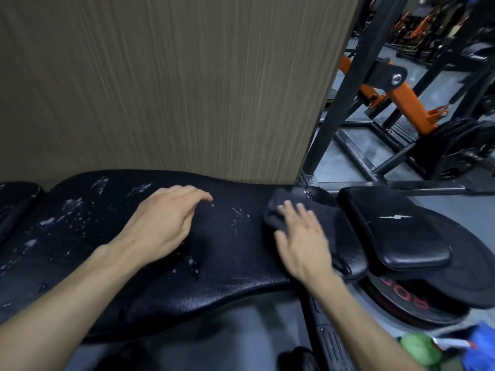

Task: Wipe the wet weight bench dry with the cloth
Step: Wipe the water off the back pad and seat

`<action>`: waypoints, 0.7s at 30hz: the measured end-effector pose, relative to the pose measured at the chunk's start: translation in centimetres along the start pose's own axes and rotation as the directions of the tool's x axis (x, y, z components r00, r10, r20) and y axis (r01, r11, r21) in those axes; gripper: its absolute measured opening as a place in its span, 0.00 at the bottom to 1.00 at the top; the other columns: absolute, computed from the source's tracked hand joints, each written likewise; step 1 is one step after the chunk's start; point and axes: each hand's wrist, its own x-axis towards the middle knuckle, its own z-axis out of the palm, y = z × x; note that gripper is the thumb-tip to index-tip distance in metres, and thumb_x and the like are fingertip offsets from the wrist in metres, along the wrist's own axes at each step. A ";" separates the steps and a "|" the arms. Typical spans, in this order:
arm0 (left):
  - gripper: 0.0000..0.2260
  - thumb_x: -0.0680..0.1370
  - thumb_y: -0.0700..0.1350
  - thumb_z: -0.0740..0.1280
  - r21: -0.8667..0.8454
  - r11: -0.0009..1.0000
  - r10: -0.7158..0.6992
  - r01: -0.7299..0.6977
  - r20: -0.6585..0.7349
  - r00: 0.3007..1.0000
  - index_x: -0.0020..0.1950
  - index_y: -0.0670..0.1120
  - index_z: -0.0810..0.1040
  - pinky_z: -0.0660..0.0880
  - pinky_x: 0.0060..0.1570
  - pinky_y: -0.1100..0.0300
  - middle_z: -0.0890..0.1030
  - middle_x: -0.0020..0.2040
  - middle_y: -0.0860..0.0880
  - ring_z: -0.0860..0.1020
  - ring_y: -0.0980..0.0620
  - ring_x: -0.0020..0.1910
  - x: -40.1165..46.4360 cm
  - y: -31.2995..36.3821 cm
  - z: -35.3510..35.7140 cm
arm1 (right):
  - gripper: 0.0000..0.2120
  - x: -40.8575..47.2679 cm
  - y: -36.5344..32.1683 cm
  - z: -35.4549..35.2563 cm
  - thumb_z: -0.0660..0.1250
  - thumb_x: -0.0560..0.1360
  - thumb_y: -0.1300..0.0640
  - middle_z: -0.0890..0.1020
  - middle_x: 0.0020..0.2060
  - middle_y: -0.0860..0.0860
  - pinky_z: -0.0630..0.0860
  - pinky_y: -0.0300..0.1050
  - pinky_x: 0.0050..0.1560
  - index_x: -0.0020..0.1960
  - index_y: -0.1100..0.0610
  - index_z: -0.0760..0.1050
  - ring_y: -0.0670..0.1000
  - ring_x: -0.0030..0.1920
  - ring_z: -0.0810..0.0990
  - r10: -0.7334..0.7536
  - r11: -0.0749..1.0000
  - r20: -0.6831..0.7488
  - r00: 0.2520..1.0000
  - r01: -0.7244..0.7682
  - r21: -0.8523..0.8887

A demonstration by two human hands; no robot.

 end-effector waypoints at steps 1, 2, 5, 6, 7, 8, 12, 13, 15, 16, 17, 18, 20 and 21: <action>0.16 0.81 0.39 0.59 -0.004 1.000 -0.001 0.001 -0.002 1.000 0.65 0.51 0.78 0.71 0.60 0.55 0.81 0.61 0.56 0.78 0.51 0.59 0.2 0.0 0.2 | 0.34 -1.2 -1.2 0.3 0.50 0.72 0.46 0.70 0.75 0.54 0.56 0.53 0.78 0.74 0.57 0.70 0.58 0.76 0.66 -0.140 0.990 0.034 0.990 0.140 -0.004; 0.16 0.81 0.38 0.59 -0.011 1.000 0.001 -0.001 -0.001 1.000 0.65 0.51 0.78 0.72 0.60 0.55 0.81 0.61 0.56 0.78 0.51 0.59 0.5 0.2 0.3 | 0.33 -2.1 -1.9 0.1 0.51 0.72 0.47 0.69 0.75 0.51 0.54 0.50 0.79 0.75 0.55 0.69 0.55 0.77 0.64 -0.237 0.971 0.083 0.968 0.237 0.015; 0.16 0.81 0.39 0.59 -0.031 0.999 0.042 -0.042 0.015 0.999 0.66 0.51 0.77 0.72 0.61 0.55 0.81 0.61 0.57 0.78 0.52 0.60 1.1 0.8 1.1 | 0.30 -0.6 1.3 -1.1 0.54 0.73 0.49 0.71 0.74 0.49 0.53 0.43 0.77 0.75 0.52 0.68 0.53 0.75 0.66 -0.191 0.980 0.056 0.980 0.188 0.059; 0.16 0.81 0.39 0.59 -0.034 0.998 0.062 -0.061 0.027 0.998 0.66 0.52 0.77 0.72 0.62 0.55 0.81 0.61 0.57 0.78 0.52 0.60 1.2 1.0 1.4 | 0.30 0.8 3.2 -1.3 0.53 0.74 0.48 0.73 0.73 0.51 0.57 0.46 0.77 0.75 0.53 0.68 0.56 0.73 0.69 -0.077 0.994 0.022 0.997 0.075 0.079; 0.16 0.81 0.38 0.60 -0.037 0.997 0.076 -0.075 0.040 0.996 0.65 0.52 0.77 0.73 0.62 0.54 0.81 0.60 0.57 0.78 0.52 0.59 1.2 1.1 1.7 | 0.30 2.4 5.0 -1.8 0.51 0.75 0.47 0.74 0.72 0.54 0.61 0.50 0.75 0.75 0.54 0.68 0.59 0.71 0.70 0.062 0.993 -0.011 0.998 -0.061 0.097; 0.17 0.80 0.38 0.60 -0.036 0.996 0.085 -0.083 0.051 0.995 0.65 0.52 0.77 0.73 0.62 0.54 0.81 0.60 0.57 0.78 0.52 0.59 1.0 1.2 1.8 | 0.30 3.7 6.0 -2.1 0.50 0.76 0.47 0.74 0.71 0.57 0.62 0.53 0.74 0.74 0.57 0.68 0.61 0.70 0.70 0.199 0.974 -0.027 0.980 -0.194 0.120; 0.17 0.80 0.37 0.62 -0.040 0.996 0.082 -0.081 0.043 0.996 0.65 0.52 0.78 0.73 0.62 0.56 0.81 0.58 0.57 0.77 0.53 0.59 0.7 1.0 1.9 | 0.32 3.0 2.8 -0.2 0.49 0.74 0.48 0.72 0.73 0.58 0.57 0.55 0.77 0.73 0.59 0.70 0.59 0.74 0.67 0.103 0.995 -0.042 0.994 -0.102 0.025; 0.17 0.80 0.37 0.62 -0.041 0.996 0.077 -0.076 0.041 0.996 0.65 0.52 0.78 0.72 0.61 0.56 0.81 0.58 0.58 0.77 0.53 0.59 0.9 1.0 1.9 | 0.32 1.6 2.1 0.0 0.49 0.73 0.48 0.71 0.74 0.54 0.56 0.53 0.78 0.74 0.58 0.70 0.57 0.75 0.66 -0.048 0.999 -0.005 0.999 0.048 0.021; 0.17 0.80 0.37 0.62 -0.044 0.997 0.072 -0.070 0.045 0.996 0.65 0.52 0.78 0.72 0.60 0.56 0.81 0.59 0.57 0.78 0.52 0.59 1.4 0.9 1.9 | 0.32 -0.1 2.4 -0.6 0.52 0.72 0.49 0.69 0.75 0.49 0.53 0.47 0.79 0.75 0.54 0.68 0.50 0.77 0.63 -0.231 0.970 0.091 0.969 0.221 0.103; 0.16 0.80 0.37 0.62 -0.047 0.997 0.068 -0.066 0.044 0.997 0.65 0.51 0.78 0.72 0.60 0.56 0.81 0.59 0.57 0.78 0.52 0.59 1.6 1.0 1.9 | 0.32 0.6 3.6 -1.0 0.53 0.72 0.50 0.70 0.75 0.49 0.53 0.44 0.78 0.75 0.53 0.68 0.49 0.76 0.64 -0.231 0.966 0.093 0.969 0.217 0.143; 0.16 0.80 0.37 0.62 -0.051 0.997 0.063 -0.060 0.045 0.997 0.65 0.51 0.78 0.72 0.61 0.56 0.81 0.60 0.57 0.78 0.52 0.60 1.7 1.0 1.9 | 0.31 1.8 4.9 -1.3 0.54 0.73 0.50 0.71 0.74 0.50 0.54 0.42 0.77 0.75 0.52 0.69 0.50 0.75 0.66 -0.174 0.974 0.067 0.983 0.161 0.159; 0.17 0.80 0.37 0.61 -0.054 0.997 0.056 -0.053 0.050 0.997 0.65 0.52 0.78 0.71 0.61 0.56 0.81 0.60 0.57 0.77 0.52 0.60 1.8 1.0 1.8 | 0.29 3.5 6.1 -1.6 0.54 0.73 0.50 0.73 0.72 0.53 0.58 0.43 0.75 0.74 0.53 0.70 0.54 0.73 0.69 -0.063 0.985 0.036 0.997 0.057 0.165; 0.17 0.81 0.38 0.61 -0.057 0.998 0.041 -0.038 0.051 0.998 0.65 0.53 0.78 0.70 0.61 0.57 0.81 0.60 0.58 0.77 0.53 0.61 1.7 0.8 1.7 | 0.23 7.1 7.7 -2.3 0.54 0.77 0.51 0.79 0.65 0.59 0.68 0.50 0.65 0.67 0.57 0.74 0.61 0.66 0.74 0.202 0.961 0.006 0.979 -0.200 0.193; 0.17 0.81 0.38 0.61 -0.056 0.998 0.038 -0.035 0.048 0.998 0.65 0.53 0.78 0.71 0.62 0.57 0.80 0.60 0.59 0.77 0.54 0.61 1.6 0.6 1.7 | 0.19 8.7 7.7 -2.2 0.55 0.78 0.52 0.81 0.59 0.61 0.70 0.52 0.59 0.61 0.59 0.76 0.63 0.61 0.76 0.300 0.937 0.001 0.954 -0.295 0.185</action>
